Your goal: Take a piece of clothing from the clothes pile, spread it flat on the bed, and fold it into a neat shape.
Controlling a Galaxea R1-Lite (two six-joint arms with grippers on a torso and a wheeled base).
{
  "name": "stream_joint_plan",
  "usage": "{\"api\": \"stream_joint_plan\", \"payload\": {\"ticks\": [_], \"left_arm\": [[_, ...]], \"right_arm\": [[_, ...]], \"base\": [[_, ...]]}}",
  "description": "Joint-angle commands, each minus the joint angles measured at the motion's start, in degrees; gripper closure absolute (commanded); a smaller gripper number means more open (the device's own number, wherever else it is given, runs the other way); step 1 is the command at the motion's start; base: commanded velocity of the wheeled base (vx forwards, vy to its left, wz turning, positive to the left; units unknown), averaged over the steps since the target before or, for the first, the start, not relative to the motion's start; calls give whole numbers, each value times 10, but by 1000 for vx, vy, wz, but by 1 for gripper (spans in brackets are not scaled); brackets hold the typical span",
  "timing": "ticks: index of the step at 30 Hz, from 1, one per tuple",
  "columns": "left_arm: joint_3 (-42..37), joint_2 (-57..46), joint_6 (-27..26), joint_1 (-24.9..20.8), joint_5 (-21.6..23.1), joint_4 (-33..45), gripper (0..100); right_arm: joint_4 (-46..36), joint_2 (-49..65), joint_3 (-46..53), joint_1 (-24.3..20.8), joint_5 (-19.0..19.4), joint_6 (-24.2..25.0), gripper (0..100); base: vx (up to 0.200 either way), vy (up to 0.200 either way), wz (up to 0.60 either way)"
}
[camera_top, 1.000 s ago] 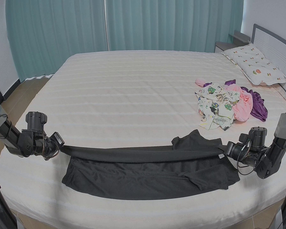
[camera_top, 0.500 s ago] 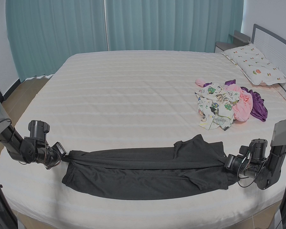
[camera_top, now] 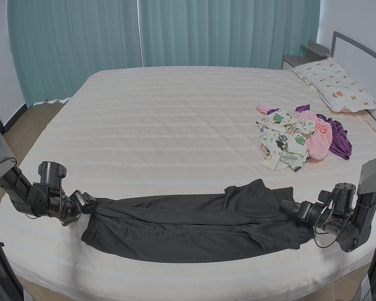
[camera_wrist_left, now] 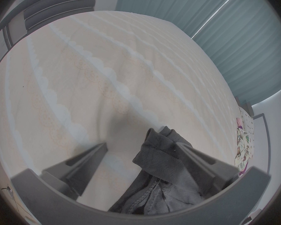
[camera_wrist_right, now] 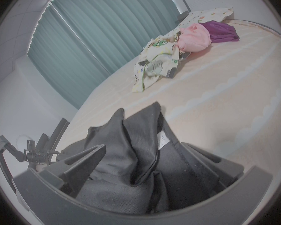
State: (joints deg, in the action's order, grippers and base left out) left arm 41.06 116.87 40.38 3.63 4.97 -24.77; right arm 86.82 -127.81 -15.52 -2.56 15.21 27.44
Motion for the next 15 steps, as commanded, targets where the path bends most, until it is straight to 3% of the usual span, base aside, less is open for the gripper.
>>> {"api": "stream_joint_plan", "payload": {"ticks": [1, 7, 11, 15], "left_arm": [[-7, -29, 5, 8, 1, 2, 0], [-2, -106, 77, 37, 48, 7, 0], [9, -133, 144, 37, 96, 9, 0], [12, -126, 190, 13, 103, 4, 0]], "right_arm": [[2, 39, -4, 19, 6, 17, 0], [-6, 89, -12, 27, 59, 53, 0], [-25, 77, -54, 2, 66, 80, 0], [-99, 53, -117, -29, 65, 96, 0]], "base": [[0, 0, 0], [0, 0, 0], [0, 0, 0], [0, 0, 0]]}}
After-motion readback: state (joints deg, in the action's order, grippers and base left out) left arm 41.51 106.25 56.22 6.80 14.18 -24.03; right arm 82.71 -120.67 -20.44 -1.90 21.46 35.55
